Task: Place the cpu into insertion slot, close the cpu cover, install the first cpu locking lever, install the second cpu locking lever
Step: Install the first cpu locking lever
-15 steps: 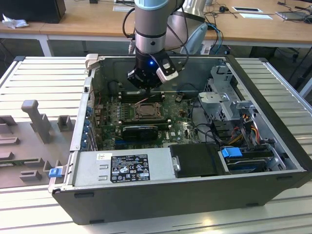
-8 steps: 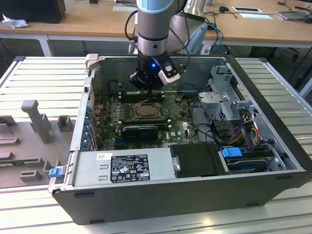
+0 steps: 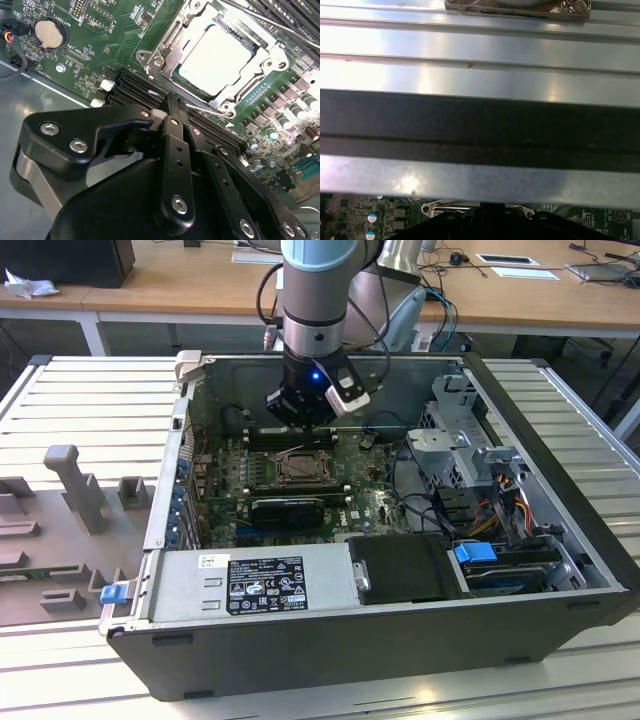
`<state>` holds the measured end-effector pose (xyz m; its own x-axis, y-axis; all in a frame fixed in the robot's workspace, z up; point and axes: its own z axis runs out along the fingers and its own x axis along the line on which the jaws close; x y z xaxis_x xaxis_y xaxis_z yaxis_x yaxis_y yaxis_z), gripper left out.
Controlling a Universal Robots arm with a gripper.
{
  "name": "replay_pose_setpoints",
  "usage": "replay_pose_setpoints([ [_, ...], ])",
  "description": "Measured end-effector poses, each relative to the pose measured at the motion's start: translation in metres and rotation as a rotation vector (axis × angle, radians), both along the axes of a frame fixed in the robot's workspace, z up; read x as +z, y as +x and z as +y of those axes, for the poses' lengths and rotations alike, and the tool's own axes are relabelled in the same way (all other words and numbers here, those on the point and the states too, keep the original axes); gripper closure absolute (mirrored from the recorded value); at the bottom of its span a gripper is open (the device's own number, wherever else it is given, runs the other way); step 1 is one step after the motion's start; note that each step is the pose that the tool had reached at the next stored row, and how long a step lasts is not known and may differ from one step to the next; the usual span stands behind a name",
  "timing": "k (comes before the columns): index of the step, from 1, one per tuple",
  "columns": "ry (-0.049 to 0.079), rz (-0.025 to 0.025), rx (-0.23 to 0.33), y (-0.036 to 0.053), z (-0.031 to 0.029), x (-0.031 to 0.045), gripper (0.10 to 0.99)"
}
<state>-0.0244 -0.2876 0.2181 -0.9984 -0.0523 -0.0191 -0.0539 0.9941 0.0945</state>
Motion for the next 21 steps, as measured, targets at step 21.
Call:
replay_pose_setpoints([
  [21, -0.002, 0.0000, 0.000, 0.0055, 0.0000, -0.0064, 0.980],
])
